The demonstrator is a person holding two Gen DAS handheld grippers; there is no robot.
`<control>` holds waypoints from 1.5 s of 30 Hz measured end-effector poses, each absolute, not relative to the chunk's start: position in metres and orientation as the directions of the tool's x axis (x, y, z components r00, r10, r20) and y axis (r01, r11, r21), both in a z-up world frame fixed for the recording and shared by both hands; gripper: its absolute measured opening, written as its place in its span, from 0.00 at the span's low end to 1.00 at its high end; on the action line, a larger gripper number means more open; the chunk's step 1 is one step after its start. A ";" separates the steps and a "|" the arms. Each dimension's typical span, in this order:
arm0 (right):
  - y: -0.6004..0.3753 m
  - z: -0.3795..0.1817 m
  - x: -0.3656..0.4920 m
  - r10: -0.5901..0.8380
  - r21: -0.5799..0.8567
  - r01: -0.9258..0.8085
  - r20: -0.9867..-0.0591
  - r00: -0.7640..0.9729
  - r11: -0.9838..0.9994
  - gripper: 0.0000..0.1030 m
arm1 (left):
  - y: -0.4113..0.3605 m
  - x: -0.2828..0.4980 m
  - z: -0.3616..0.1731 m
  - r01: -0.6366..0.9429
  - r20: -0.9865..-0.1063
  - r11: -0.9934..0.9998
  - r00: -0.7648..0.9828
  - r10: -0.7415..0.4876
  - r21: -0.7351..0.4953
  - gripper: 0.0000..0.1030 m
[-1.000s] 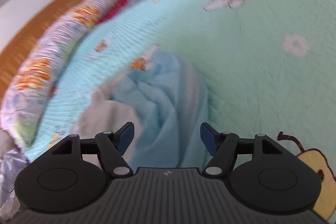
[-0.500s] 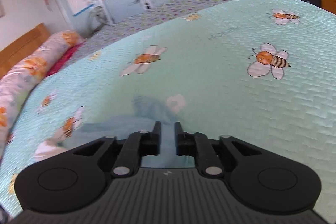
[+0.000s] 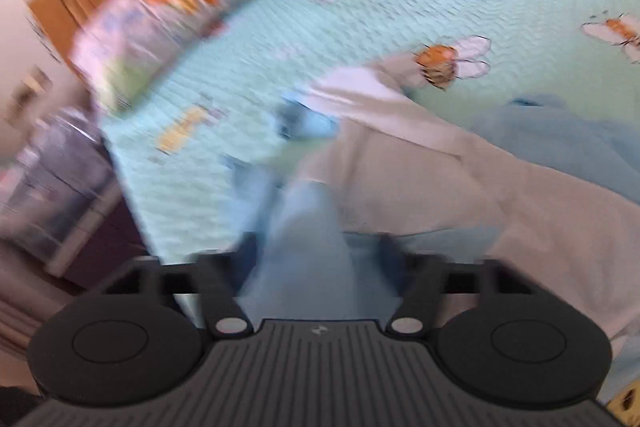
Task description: Fold clothes
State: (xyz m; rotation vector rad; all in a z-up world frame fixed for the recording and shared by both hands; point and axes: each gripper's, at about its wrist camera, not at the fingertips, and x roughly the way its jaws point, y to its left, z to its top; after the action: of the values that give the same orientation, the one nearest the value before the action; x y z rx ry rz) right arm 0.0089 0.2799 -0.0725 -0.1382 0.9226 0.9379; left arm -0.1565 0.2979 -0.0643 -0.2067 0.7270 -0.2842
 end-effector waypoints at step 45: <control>-0.054 -0.080 0.016 0.263 0.394 -0.017 -0.580 0.771 0.919 0.48 | 0.295 -0.022 -0.107 -0.119 -0.751 0.931 0.630 -0.197 -0.344 0.16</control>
State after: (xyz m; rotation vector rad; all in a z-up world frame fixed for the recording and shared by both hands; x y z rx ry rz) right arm 0.0158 -0.0537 -0.0801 0.3830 0.6773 0.1559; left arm -0.0217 0.2952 -0.1074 -0.3826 0.8941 -0.0460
